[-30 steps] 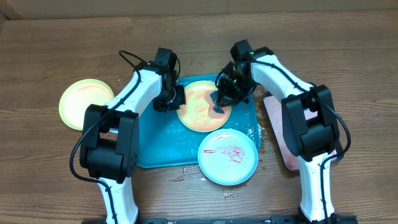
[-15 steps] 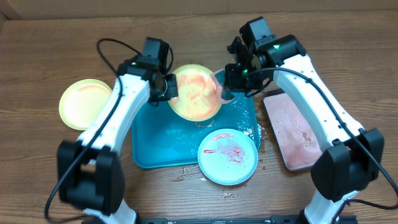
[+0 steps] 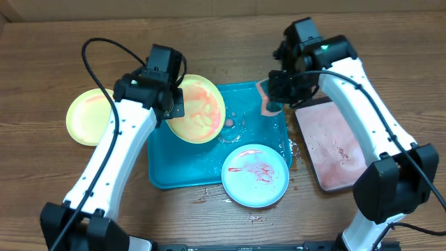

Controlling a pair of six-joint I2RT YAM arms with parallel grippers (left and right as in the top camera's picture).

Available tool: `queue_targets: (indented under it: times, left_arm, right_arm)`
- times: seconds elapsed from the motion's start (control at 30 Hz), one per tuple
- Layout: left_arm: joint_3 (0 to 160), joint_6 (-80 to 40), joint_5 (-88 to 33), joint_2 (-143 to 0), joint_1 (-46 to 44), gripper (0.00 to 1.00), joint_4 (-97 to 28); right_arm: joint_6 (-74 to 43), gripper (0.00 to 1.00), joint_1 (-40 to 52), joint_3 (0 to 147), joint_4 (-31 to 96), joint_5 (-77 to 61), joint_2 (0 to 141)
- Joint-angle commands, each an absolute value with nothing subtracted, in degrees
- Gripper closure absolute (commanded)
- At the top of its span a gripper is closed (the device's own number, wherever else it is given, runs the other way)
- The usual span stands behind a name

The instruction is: Clean dirty plates on tray and stack at the side

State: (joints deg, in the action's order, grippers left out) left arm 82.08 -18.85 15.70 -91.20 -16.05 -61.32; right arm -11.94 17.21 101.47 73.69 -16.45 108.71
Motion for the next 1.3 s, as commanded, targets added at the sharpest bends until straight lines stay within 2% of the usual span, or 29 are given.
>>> queue_targets:
  times: [0.0,0.37,0.77,1.27]
  left_arm:
    - [82.30,-17.56,27.00,-88.36,-20.40,0.96,-61.30]
    - [82.30,-18.87,44.42,-88.38,-31.48,0.96,-63.05]
    - [82.30,-19.59,54.00,-88.38,-35.00,0.96,-63.13]
    - [82.28,-3.68,63.02,-88.38,-35.33,0.96,-52.49]
  right_arm:
    - [-11.16,0.96,15.16,102.37,74.52,-15.77,108.42]
    - [-10.46,0.96,12.40,102.37,81.28,-5.39,108.09]
    - [-12.29,0.96,8.99,102.37,85.86,0.38,108.09]
    - [-15.66,0.96,3.18,102.35,87.55,3.84,108.12]
